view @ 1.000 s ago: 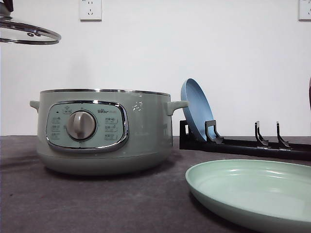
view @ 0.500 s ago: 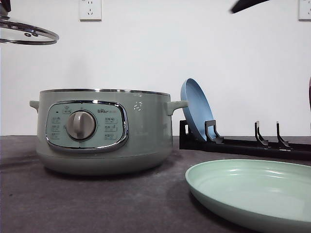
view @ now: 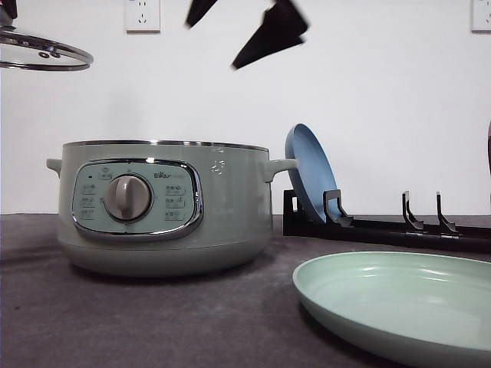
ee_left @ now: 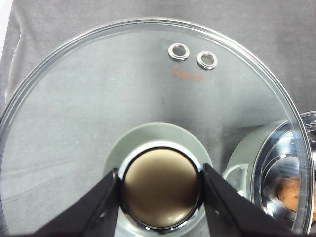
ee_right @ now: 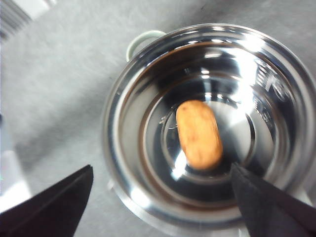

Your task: Transfer potato from steamer to green plate

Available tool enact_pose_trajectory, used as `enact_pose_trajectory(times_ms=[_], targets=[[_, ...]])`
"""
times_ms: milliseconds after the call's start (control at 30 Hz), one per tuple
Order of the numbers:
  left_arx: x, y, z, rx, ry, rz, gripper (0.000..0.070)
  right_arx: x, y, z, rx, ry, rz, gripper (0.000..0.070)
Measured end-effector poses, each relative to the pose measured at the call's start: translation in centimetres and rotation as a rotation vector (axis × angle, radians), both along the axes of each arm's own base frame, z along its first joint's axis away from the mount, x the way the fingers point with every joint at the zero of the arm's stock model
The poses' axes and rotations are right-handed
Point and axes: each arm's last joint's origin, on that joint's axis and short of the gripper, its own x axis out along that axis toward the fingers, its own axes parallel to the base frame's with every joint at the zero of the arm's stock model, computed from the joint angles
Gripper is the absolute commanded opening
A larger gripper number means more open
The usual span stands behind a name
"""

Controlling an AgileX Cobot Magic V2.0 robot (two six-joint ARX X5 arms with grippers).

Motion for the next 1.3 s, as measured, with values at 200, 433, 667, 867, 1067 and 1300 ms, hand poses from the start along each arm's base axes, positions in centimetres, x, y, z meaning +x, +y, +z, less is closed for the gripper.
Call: enact_pose_trajectory(times_ms=[200,433,667,867,1067,1300], targets=[[0.0,0.0,0.0,0.000,0.000,0.000,0.0000,2.4,4.1,-3.2,-0.118,-0.007,0.037,0.0561],[0.0,0.0,0.0,0.000,0.000,0.000,0.0000,2.9,7.3,-6.7,-0.214,-0.061,0.110,0.0561],[0.0,0.0,0.0,0.000,-0.001,0.000,0.0000,3.9,8.4,-9.7,-0.278,-0.070,0.132,0.0561],[0.0,0.0,0.0,0.000,-0.001,0.000,0.0000,4.8,8.5,-10.6,-0.278,-0.099,0.124,0.0561],[0.0,0.0,0.0,0.000,-0.001,0.000,0.0000,5.1,8.7,-10.9,-0.262,-0.104,0.130,0.0561],[0.0,0.0,0.0,0.000,-0.001,0.001,0.0000,5.7,9.1,-13.3,-0.286,-0.061,0.137,0.0561]])
